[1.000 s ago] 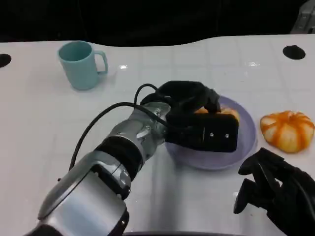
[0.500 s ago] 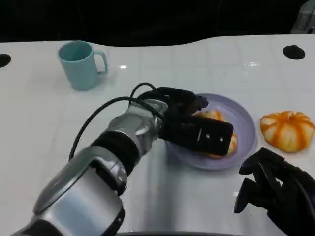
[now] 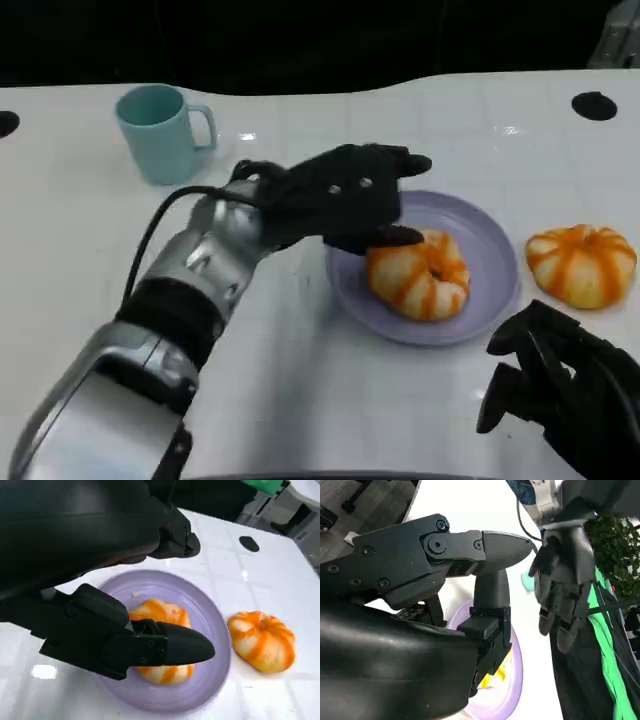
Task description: Grasp the bread from the table and place it into the plate.
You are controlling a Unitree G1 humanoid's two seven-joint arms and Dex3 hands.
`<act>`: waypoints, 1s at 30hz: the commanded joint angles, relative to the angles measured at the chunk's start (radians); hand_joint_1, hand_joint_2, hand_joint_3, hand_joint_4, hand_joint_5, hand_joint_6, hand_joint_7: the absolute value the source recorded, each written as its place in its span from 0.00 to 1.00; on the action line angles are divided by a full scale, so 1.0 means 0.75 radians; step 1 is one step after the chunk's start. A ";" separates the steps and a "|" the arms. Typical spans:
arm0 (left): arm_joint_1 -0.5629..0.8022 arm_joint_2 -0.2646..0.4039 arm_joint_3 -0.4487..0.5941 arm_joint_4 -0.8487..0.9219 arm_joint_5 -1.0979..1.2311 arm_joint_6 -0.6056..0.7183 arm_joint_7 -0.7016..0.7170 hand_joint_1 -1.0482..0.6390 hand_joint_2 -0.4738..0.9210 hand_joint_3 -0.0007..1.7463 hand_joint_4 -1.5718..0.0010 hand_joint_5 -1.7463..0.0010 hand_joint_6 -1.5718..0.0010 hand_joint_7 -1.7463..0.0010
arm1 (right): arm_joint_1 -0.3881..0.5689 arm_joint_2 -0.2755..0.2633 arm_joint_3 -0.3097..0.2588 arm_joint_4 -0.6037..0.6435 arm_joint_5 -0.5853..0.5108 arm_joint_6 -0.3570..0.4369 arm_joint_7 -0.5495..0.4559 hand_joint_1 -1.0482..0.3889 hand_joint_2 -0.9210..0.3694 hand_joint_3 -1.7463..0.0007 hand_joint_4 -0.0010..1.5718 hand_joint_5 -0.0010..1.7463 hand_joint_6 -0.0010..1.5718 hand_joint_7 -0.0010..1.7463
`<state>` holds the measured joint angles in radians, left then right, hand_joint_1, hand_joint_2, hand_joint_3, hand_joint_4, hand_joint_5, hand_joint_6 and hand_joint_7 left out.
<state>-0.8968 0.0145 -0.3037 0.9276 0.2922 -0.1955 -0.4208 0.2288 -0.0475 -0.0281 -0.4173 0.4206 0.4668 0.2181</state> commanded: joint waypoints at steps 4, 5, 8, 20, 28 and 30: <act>0.339 -0.004 0.259 -0.442 -0.396 0.180 -0.075 0.22 1.00 0.20 0.76 0.73 0.69 0.95 | 0.003 -0.013 -0.012 -0.015 0.009 -0.003 -0.002 0.42 0.00 0.76 0.41 1.00 0.31 0.94; 0.382 -0.011 0.281 -0.516 -0.444 0.242 -0.077 0.25 1.00 0.22 0.76 0.60 0.64 0.94 | 0.003 -0.013 -0.012 -0.016 0.011 -0.002 -0.002 0.43 0.00 0.76 0.41 1.00 0.31 0.94; 0.542 -0.030 0.351 -0.767 -0.619 0.443 -0.089 0.29 1.00 0.25 0.72 0.45 0.58 0.92 | 0.002 -0.013 -0.014 -0.027 0.013 0.014 -0.011 0.43 0.00 0.76 0.41 1.00 0.31 0.94; 0.976 -0.120 0.572 -1.412 -1.131 1.050 0.134 0.27 1.00 0.26 0.59 0.03 0.67 0.17 | 0.000 -0.015 -0.021 -0.042 0.021 0.041 -0.022 0.42 0.00 0.78 0.41 1.00 0.31 0.93; 1.200 -0.146 0.597 -1.603 -1.258 1.188 0.250 0.29 1.00 0.29 0.53 0.00 0.69 0.02 | 0.003 -0.018 -0.023 -0.069 0.021 0.063 -0.036 0.43 0.00 0.77 0.40 1.00 0.31 0.92; 1.253 -0.158 0.606 -1.645 -1.293 1.218 0.286 0.29 1.00 0.30 0.53 0.00 0.69 0.02 | 0.003 -0.021 -0.026 -0.071 0.024 0.068 -0.035 0.42 0.00 0.77 0.40 1.00 0.31 0.92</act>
<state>-0.0039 -0.0984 0.1376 -0.2624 -0.6448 0.6919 -0.2416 0.2280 -0.0494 -0.0317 -0.4547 0.4276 0.5099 0.1970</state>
